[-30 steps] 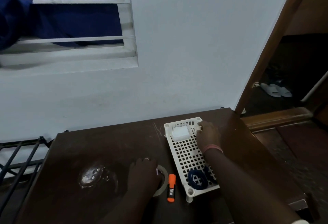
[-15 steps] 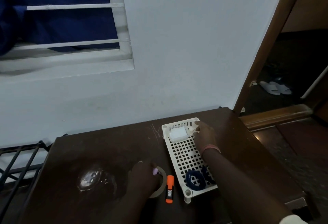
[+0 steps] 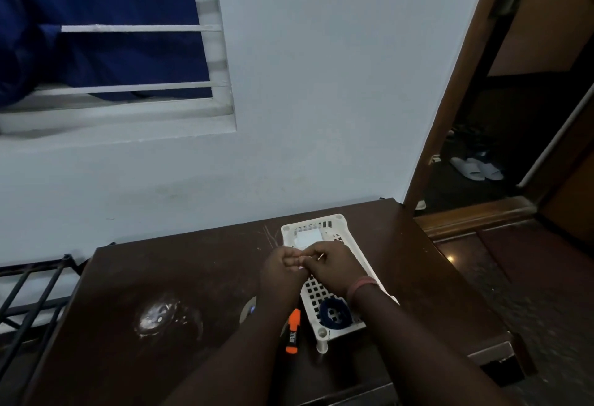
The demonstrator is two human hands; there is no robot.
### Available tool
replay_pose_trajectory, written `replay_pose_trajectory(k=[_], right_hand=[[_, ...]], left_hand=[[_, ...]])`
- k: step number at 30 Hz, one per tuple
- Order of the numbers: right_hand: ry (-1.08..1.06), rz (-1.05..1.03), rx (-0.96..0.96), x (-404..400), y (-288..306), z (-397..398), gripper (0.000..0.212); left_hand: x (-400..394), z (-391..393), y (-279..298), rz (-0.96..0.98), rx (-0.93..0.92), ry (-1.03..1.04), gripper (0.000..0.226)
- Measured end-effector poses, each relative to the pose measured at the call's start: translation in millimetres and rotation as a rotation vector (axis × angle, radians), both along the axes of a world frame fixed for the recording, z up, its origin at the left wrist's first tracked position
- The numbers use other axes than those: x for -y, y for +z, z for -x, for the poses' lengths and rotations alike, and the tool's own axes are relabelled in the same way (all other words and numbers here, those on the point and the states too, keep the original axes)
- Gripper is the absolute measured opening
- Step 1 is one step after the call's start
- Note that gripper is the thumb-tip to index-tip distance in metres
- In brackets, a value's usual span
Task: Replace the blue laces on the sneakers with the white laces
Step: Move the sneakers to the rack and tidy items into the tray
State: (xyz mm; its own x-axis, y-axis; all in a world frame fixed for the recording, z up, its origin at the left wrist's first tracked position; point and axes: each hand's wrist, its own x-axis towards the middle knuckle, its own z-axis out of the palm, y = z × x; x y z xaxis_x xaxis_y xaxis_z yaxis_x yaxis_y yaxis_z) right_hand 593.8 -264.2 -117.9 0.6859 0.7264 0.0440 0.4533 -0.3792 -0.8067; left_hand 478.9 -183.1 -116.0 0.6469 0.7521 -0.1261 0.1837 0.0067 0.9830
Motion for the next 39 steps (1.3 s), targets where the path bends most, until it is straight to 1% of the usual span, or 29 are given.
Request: replay_pose_trajectory(k=[2, 4, 5, 7, 9, 11, 14, 20, 23, 26, 30, 32, 33, 35, 36, 37, 39], right_hand=[[-0.01, -0.01, -0.039, 2, 0, -4, 0.007], [-0.087, -0.044, -0.089, 6, 0, -17, 0.003], [-0.137, -0.052, -0.085, 8, 0, -25, 0.002], [-0.259, -0.021, -0.043, 15, 1, -43, 0.001], [-0.356, 0.047, 0.022, 18, -6, -65, 0.007], [-0.362, 0.104, 0.098, 13, -18, -84, 0.015], [-0.314, 0.18, 0.204, 2, -35, -98, 0.019], [-0.278, 0.23, 0.286, -18, -48, -108, 0.03], [-0.29, 0.247, 0.31, -23, -55, -109, 0.03], [-0.296, 0.254, 0.331, -24, -57, -109, 0.031], [-0.307, 0.226, 0.317, -21, -50, -100, 0.036], [-0.337, 0.184, 0.303, -17, -46, -89, 0.038], [-0.358, 0.148, 0.284, -13, -42, -82, 0.035], [-0.367, 0.062, 0.235, -9, -35, -64, 0.02], [-0.334, 0.035, 0.216, -8, -32, -54, 0.011], [-0.279, 0.021, 0.201, -7, -28, -42, 0.012], [-0.139, 0.013, 0.177, -7, -22, -16, 0.023]], left_hand=[[5, -6, 5, -0.001, 0.029, -0.012, 0.026], [5, -9, 2, -0.026, 0.022, -0.008, 0.03], [3, -8, -2, -0.057, 0.003, 0.006, 0.029], [-7, -1, -17, -0.191, -0.082, 0.059, 0.024], [-19, 15, -35, -0.383, -0.217, 0.073, 0.022], [-31, 36, -49, -0.508, -0.337, 0.035, 0.017], [-45, 60, -65, -0.602, -0.445, -0.061, 0.012], [-51, 74, -78, -0.687, -0.488, -0.232, 0.015], [-52, 73, -80, -0.699, -0.516, -0.273, 0.019], [-52, 69, -78, -0.69, -0.533, -0.276, 0.023], [-50, 68, -76, -0.587, -0.484, -0.192, 0.018], [-49, 67, -75, -0.512, -0.418, -0.11, 0.015], [-47, 64, -71, -0.47, -0.381, -0.063, 0.014], [-42, 55, -58, -0.355, -0.306, 0.035, 0.013], [-38, 48, -49, -0.281, -0.253, 0.074, 0.014], [-33, 41, -41, -0.206, -0.187, 0.093, 0.018], [-21, 25, -25, -0.074, -0.049, 0.075, 0.024]])
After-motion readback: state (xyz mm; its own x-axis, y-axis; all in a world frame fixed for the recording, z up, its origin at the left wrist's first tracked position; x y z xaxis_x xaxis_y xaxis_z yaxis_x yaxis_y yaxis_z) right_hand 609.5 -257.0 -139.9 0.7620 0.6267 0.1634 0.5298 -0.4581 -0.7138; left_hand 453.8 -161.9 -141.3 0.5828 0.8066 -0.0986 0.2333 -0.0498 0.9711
